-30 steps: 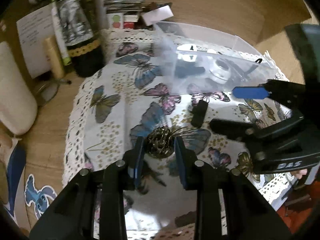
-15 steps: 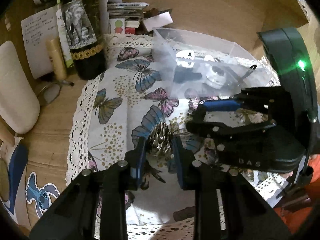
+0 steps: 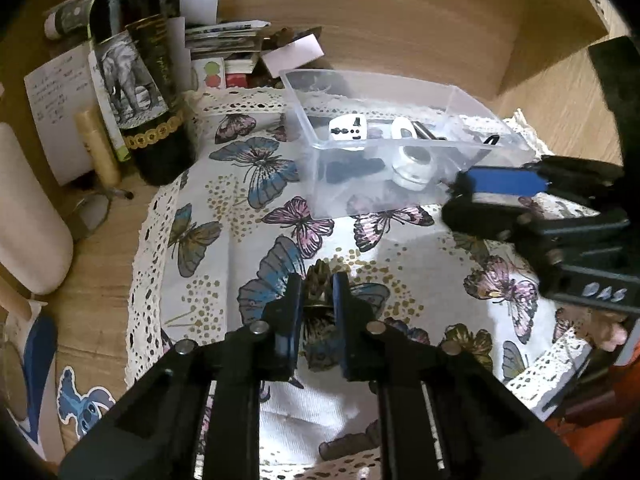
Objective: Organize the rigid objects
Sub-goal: 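Lift the bronze piece with the left tool while the right tool carries the black item toward the box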
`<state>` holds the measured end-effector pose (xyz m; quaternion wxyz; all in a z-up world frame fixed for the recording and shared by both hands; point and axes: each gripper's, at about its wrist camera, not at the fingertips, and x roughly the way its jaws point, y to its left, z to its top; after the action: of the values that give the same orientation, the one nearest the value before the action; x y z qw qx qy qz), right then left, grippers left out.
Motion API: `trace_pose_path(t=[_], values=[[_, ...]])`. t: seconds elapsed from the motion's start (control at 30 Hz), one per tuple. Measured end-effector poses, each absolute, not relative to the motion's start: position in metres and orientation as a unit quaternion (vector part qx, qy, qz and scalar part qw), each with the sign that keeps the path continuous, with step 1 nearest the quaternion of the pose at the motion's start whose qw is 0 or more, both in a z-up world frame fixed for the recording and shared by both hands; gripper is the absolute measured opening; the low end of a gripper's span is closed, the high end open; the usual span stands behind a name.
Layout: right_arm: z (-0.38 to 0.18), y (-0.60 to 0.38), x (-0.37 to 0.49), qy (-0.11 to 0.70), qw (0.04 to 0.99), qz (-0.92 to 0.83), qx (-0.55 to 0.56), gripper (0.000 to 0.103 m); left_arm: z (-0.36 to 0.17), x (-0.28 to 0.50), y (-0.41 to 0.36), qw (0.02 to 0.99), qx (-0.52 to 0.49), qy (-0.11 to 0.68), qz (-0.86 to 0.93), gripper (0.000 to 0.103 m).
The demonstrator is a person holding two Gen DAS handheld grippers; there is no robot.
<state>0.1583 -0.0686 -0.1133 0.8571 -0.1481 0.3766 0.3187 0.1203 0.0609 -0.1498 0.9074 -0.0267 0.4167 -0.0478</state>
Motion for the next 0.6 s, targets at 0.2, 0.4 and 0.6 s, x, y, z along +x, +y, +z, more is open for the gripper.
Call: trace_pose_path(t=[0.2, 0.4, 0.6], values=[[-0.108, -0.083, 0.159, 0.372, 0.864, 0.313, -0.134, 0.042, -0.164, 0.13, 0.058, 0.897, -0.024, 0.44, -0.048, 0.039], [-0.107, -0.094, 0.162, 0.368, 0.868, 0.309, -0.123, 0.042, -0.172, 0.135, 0.057, 0.891, -0.033, 0.45, -0.054, 0.007], [-0.105, -0.103, 0.163, 0.364, 0.871, 0.309, -0.116, 0.042, -0.163, 0.138, 0.048, 0.892, -0.022, 0.449, -0.059, 0.016]])
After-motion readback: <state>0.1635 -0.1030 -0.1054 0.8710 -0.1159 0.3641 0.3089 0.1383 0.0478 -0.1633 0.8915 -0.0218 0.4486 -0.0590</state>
